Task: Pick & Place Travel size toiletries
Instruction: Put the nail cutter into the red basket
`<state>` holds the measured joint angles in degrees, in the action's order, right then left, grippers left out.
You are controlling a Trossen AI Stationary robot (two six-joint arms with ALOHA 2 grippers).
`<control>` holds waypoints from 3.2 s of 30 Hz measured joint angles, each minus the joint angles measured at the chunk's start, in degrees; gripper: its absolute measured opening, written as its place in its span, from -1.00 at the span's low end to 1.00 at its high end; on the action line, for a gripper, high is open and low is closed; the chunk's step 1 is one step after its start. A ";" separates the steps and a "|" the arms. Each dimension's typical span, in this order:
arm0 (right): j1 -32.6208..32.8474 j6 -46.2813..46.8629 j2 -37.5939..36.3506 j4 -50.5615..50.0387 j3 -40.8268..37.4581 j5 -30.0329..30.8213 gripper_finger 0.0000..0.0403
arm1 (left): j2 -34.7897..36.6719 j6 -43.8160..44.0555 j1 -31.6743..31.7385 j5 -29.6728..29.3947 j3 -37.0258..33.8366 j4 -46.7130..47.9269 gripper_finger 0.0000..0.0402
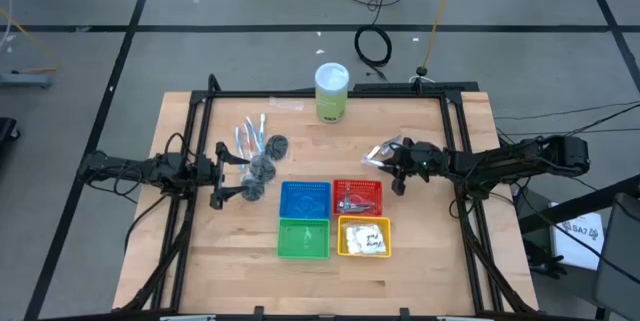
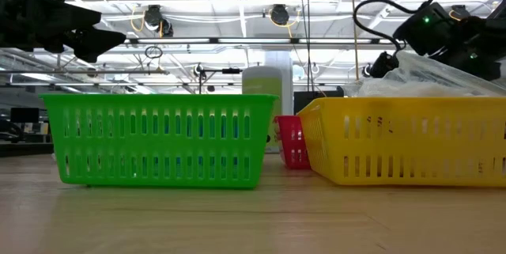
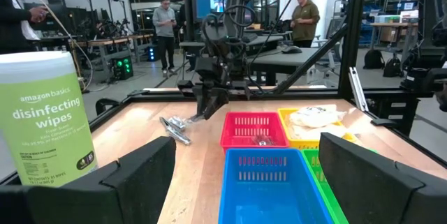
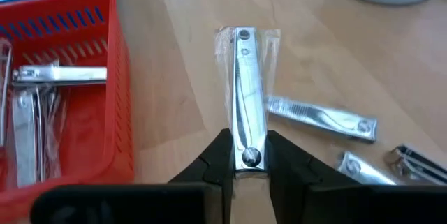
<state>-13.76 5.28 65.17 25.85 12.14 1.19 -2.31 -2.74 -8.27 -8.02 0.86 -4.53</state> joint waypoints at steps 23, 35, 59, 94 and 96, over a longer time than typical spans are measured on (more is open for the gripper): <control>0.76 0.00 -0.02 11.28 0.09 -4.71 -0.75 | 0.02 0.00 0.00 -0.01 0.00 -0.01 0.73; 5.08 1.17 -0.02 13.41 0.09 -4.74 -0.75 | 0.01 0.00 0.00 0.00 0.00 0.01 0.73; 21.18 4.55 0.00 16.56 0.09 -4.46 -0.75 | 0.01 0.00 0.00 0.00 0.01 0.00 0.73; 24.74 3.45 14.86 -3.91 16.99 0.49 -0.75 | 0.02 0.00 -0.02 0.01 0.00 0.00 0.73; 24.74 3.45 15.36 -3.87 17.03 0.50 -0.75 | 0.02 0.00 -0.01 0.01 0.00 0.00 0.73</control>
<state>10.98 8.73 80.53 21.99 29.17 1.69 -2.29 -2.74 -8.28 -8.02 0.86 -4.52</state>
